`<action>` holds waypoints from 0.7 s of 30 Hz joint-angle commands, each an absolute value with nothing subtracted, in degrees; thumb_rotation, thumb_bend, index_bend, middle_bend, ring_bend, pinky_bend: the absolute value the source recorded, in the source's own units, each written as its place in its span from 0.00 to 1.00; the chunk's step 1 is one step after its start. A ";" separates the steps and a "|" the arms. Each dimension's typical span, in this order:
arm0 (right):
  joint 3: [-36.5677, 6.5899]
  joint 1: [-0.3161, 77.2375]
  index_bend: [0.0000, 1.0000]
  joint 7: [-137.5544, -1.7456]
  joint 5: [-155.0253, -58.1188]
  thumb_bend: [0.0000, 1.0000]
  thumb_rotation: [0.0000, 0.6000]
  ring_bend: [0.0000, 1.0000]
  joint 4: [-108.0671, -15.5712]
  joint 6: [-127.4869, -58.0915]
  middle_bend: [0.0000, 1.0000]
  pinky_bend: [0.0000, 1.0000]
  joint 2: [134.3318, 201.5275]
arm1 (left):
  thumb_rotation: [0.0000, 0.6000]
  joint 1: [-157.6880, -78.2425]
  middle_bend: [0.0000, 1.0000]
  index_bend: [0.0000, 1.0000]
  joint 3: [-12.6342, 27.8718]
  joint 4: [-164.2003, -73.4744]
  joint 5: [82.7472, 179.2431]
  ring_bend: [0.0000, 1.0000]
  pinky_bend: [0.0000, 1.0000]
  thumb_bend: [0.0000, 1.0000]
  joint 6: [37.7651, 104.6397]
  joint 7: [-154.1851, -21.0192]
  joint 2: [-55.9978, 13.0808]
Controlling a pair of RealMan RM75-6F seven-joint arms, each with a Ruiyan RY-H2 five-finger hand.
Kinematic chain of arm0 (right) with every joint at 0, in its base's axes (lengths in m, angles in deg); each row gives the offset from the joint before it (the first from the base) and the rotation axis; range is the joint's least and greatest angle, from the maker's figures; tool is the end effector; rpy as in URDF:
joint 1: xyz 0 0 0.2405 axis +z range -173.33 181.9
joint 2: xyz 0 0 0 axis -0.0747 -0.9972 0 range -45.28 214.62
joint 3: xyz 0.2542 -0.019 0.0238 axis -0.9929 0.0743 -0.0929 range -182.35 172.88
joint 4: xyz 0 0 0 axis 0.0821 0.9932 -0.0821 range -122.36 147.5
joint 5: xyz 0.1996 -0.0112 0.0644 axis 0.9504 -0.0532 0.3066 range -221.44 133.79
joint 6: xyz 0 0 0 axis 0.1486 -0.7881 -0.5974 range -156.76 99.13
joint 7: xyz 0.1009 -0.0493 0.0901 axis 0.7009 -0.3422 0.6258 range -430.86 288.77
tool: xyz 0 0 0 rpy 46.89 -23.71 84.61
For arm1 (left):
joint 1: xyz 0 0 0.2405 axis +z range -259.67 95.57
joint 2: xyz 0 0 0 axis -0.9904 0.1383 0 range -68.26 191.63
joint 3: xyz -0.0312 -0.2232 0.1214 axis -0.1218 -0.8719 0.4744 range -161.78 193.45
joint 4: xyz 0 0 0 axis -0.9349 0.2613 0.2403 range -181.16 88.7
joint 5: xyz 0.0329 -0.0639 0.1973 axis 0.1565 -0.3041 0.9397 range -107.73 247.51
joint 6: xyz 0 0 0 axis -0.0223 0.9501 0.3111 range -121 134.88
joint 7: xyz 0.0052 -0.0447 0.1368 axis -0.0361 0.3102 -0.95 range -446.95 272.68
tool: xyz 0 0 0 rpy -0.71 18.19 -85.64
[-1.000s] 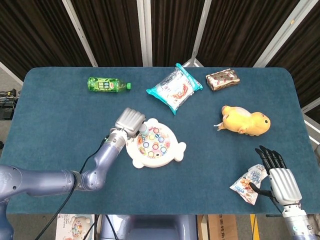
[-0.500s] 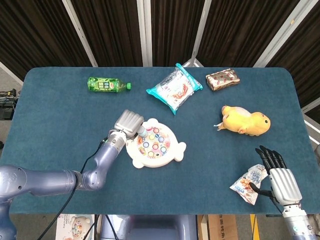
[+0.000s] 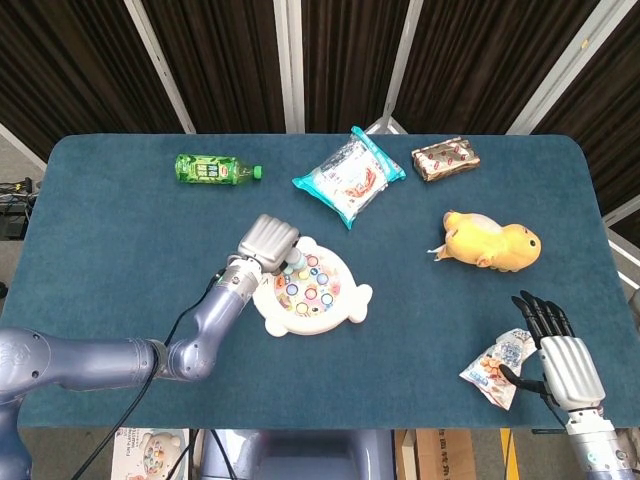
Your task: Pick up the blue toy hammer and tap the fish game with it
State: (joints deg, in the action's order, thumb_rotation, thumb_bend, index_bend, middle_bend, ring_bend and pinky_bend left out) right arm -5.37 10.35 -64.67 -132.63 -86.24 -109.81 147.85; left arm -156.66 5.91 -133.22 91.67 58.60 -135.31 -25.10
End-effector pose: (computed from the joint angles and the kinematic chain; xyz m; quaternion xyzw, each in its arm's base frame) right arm -0.2855 -0.1759 0.1371 0.5939 -0.4622 0.4261 0.5021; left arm -0.0154 0.4020 -0.0197 -0.8108 -0.2864 -0.2570 0.4411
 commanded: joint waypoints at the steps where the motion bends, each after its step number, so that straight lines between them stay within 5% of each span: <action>1: -5.37 10.33 0.00 -64.60 -132.61 0.22 1.00 0.00 -86.24 -109.81 0.00 0.00 147.82 | 1.00 -157.16 0.53 0.66 5.85 -133.31 91.25 0.49 0.62 0.71 58.58 -135.61 -25.26; 21: -5.37 10.35 0.00 -63.82 -132.55 0.22 1.00 0.00 -86.37 -109.67 0.00 0.00 147.54 | 1.00 -159.43 0.53 0.66 8.39 -131.00 87.32 0.49 0.62 0.71 57.24 -137.86 -27.50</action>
